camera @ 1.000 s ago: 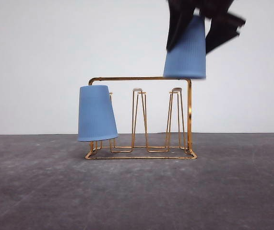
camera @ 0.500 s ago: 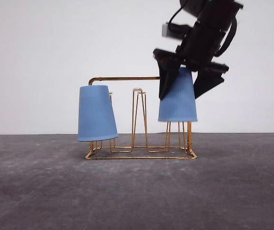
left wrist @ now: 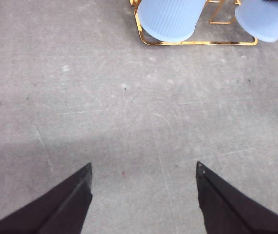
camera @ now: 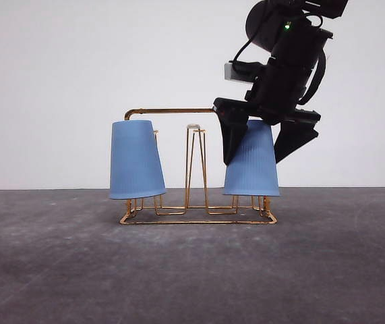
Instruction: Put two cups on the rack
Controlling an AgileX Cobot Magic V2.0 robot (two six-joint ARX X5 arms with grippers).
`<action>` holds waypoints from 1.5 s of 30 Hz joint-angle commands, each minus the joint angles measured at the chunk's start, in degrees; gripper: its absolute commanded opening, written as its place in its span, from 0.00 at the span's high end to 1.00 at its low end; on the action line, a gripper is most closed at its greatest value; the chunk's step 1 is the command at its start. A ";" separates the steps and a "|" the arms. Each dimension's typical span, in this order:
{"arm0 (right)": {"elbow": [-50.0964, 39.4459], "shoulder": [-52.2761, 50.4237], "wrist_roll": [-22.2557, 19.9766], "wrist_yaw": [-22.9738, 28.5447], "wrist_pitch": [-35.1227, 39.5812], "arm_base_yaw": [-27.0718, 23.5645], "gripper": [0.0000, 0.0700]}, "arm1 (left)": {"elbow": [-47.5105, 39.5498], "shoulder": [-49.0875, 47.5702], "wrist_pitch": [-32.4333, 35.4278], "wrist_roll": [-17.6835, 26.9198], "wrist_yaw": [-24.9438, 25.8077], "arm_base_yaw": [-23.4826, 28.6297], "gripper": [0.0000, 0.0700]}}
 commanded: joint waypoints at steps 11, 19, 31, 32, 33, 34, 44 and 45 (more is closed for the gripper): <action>8.51 -4.37 -0.32 0.04 -15.64 0.02 0.06 | 0.26 0.26 0.35 -0.02 -0.20 -0.24 0.44; 6.10 -13.01 -1.35 -0.05 -23.41 1.20 0.17 | 0.26 0.26 0.33 -0.02 -0.20 -0.24 0.44; -28.64 -37.38 0.05 -3.75 3.79 3.47 0.17 | 0.26 0.26 0.33 -0.02 -0.20 -0.24 0.44; -30.98 -39.21 0.77 -4.03 5.23 3.48 0.17 | 0.26 0.26 0.34 -0.01 -0.20 -0.24 0.44; -33.42 -41.16 1.56 -4.15 6.69 3.48 0.17 | 0.26 0.26 0.34 0.00 -0.20 -0.24 0.44; -35.94 -43.22 2.41 -4.15 8.17 3.48 0.17 | 0.26 0.26 0.33 0.00 -0.20 -0.24 0.44; -54.66 -58.50 12.58 -3.70 21.92 3.65 0.17 | 0.26 0.26 0.44 0.27 -0.20 -0.24 0.44; -55.66 -59.04 13.14 -3.55 23.02 3.65 0.17 | 0.26 0.26 0.44 0.80 -0.17 -0.24 0.44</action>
